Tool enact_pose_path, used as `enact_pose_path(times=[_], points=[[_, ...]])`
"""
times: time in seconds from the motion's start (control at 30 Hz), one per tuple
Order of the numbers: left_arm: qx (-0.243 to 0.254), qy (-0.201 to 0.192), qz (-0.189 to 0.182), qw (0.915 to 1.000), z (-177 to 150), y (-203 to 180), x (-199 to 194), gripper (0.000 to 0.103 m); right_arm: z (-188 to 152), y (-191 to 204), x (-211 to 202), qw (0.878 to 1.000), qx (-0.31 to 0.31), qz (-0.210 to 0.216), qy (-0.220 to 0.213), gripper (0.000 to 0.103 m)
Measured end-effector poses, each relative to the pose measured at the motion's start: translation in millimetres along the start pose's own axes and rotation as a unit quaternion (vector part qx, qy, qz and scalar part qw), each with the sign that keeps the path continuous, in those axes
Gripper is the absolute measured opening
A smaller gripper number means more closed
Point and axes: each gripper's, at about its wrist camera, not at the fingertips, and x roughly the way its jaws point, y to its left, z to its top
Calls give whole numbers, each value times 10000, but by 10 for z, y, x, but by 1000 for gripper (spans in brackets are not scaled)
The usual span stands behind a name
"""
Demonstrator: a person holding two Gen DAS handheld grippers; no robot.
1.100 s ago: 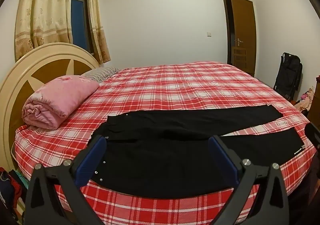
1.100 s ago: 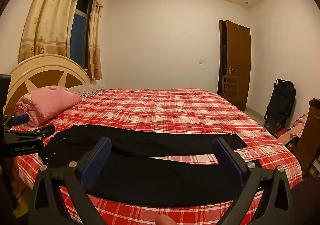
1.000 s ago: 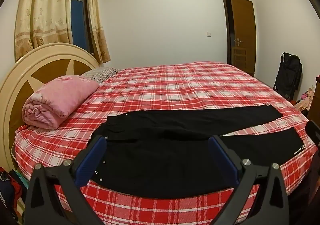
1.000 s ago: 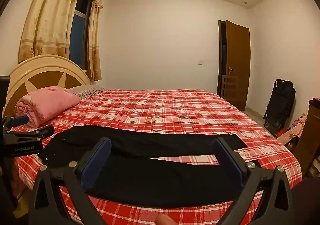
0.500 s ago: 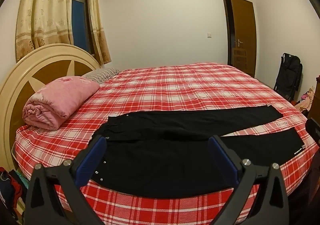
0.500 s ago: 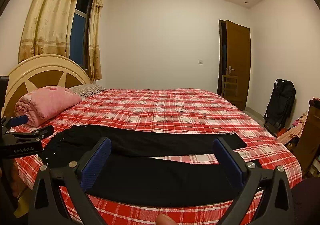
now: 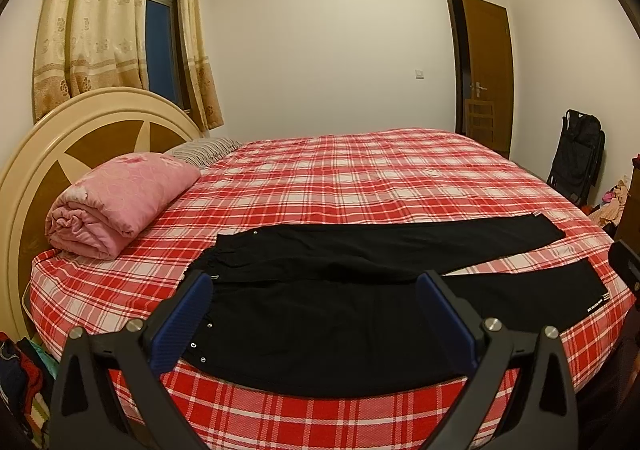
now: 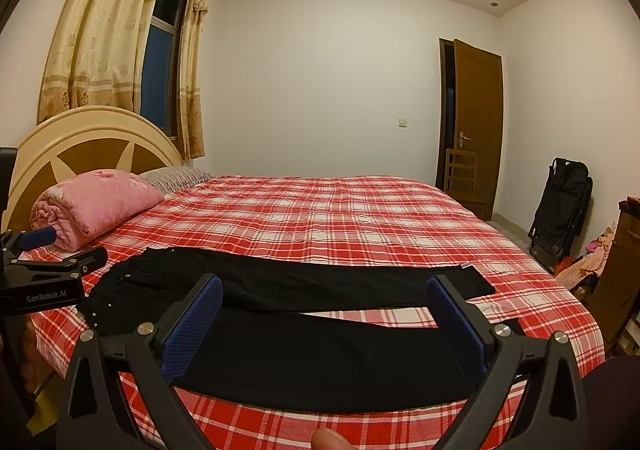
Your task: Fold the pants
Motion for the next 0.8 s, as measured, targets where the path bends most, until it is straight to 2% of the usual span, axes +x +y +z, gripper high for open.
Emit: enact_pose_path(times=[0.8], points=[[-26, 27, 13, 10000, -17, 36, 19, 103, -36, 26, 36, 10000, -38, 17, 66, 102]])
